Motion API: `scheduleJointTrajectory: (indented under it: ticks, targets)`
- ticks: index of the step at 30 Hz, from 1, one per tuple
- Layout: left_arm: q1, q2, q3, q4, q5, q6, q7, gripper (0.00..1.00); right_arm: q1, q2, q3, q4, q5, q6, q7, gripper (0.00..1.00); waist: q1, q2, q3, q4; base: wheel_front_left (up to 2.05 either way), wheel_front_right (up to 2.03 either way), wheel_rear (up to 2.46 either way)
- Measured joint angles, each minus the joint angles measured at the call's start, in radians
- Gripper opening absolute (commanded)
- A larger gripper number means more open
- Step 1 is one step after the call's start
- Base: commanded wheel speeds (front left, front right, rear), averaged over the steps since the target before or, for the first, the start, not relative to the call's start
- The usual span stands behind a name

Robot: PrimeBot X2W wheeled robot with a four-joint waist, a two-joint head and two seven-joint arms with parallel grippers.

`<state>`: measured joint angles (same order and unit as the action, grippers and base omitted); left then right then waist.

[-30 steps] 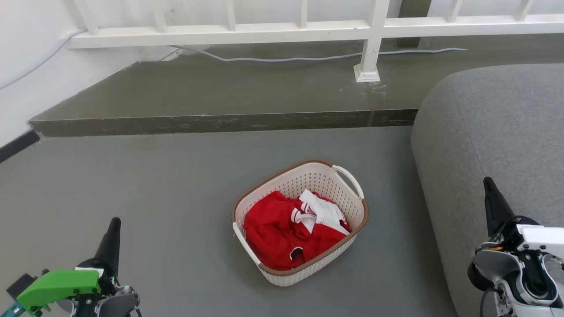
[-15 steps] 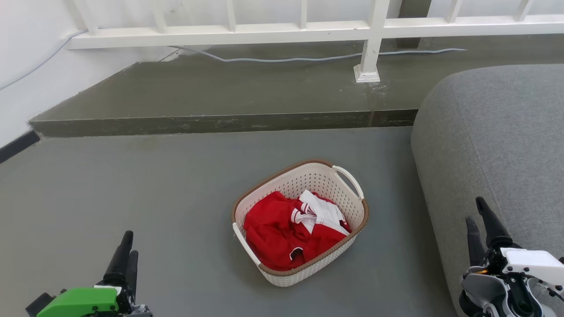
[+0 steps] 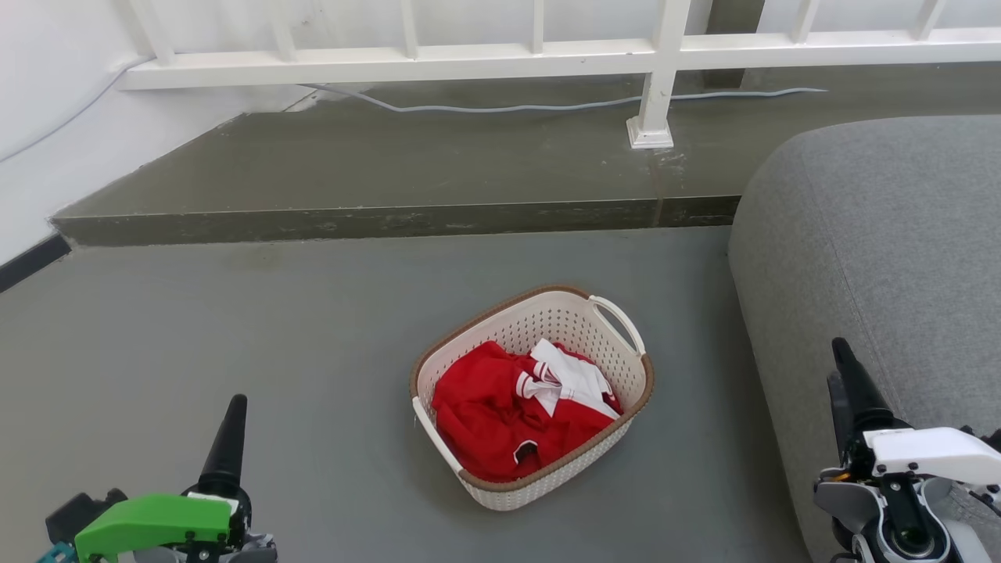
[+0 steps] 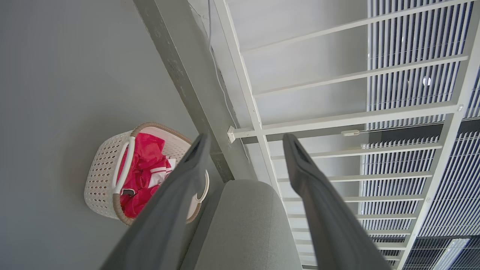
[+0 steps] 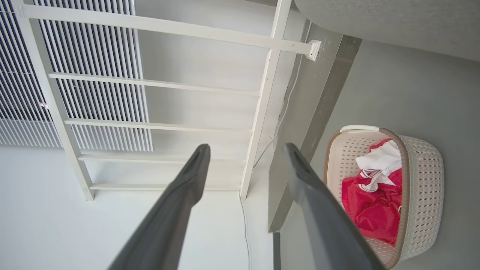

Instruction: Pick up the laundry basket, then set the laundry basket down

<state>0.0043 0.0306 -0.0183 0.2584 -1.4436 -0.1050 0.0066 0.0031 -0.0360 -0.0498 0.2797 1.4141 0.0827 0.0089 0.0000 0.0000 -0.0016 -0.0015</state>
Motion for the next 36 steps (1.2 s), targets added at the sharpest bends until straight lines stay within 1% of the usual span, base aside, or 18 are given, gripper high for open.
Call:
scheduleJointTrajectory:
  ticks: [10, 14, 17, 20, 26, 30, 36]
  targets:
    - [0.000, 0.012, -0.037, -0.048, 0.193, 0.019, -0.032, 1.00, 0.000, -0.014, 0.066, -0.036, -0.197, -0.025, -0.032, 1.00, 0.0000, 0.0000, -0.005, 0.001, 0.00, 0.00, 0.00]
    - [0.000, 0.021, -0.058, -0.064, 0.283, 0.036, -0.043, 1.00, 0.000, -0.015, 0.095, -0.043, -0.266, -0.039, -0.044, 1.00, 0.0000, 0.0000, -0.007, 0.001, 0.00, 0.00, 0.00]
    - [0.000, 0.024, -0.079, -0.074, 0.341, 0.045, -0.053, 1.00, 0.002, -0.015, 0.108, -0.047, -0.312, -0.042, -0.053, 1.00, 0.0000, 0.0000, -0.008, 0.001, 0.00, 0.00, 0.00]
    - [0.001, 0.025, -0.091, -0.079, 0.393, 0.054, -0.063, 1.00, 0.004, -0.014, 0.123, -0.052, -0.355, -0.058, -0.062, 1.00, 0.0000, 0.0000, -0.009, 0.001, 0.00, 0.00, 0.00]
    - [0.004, 0.027, -0.118, -0.095, 0.493, 0.071, -0.080, 1.00, 0.008, -0.014, 0.145, -0.063, -0.442, -0.069, -0.082, 1.00, 0.0000, 0.0000, -0.011, -0.001, 0.00, 0.00, 0.00]
    - [0.009, 0.027, -0.133, -0.109, 0.556, 0.079, -0.094, 1.00, 0.011, -0.013, 0.158, -0.072, -0.499, -0.084, -0.094, 1.00, 0.0000, 0.0000, -0.012, -0.002, 0.00, 0.00, 0.00]
    - [0.022, 0.027, -0.150, -0.122, 0.651, 0.095, -0.111, 1.00, 0.014, -0.013, 0.182, -0.087, -0.582, -0.094, -0.110, 1.00, 0.0000, 0.0000, -0.013, -0.002, 0.00, 0.00, 0.00]
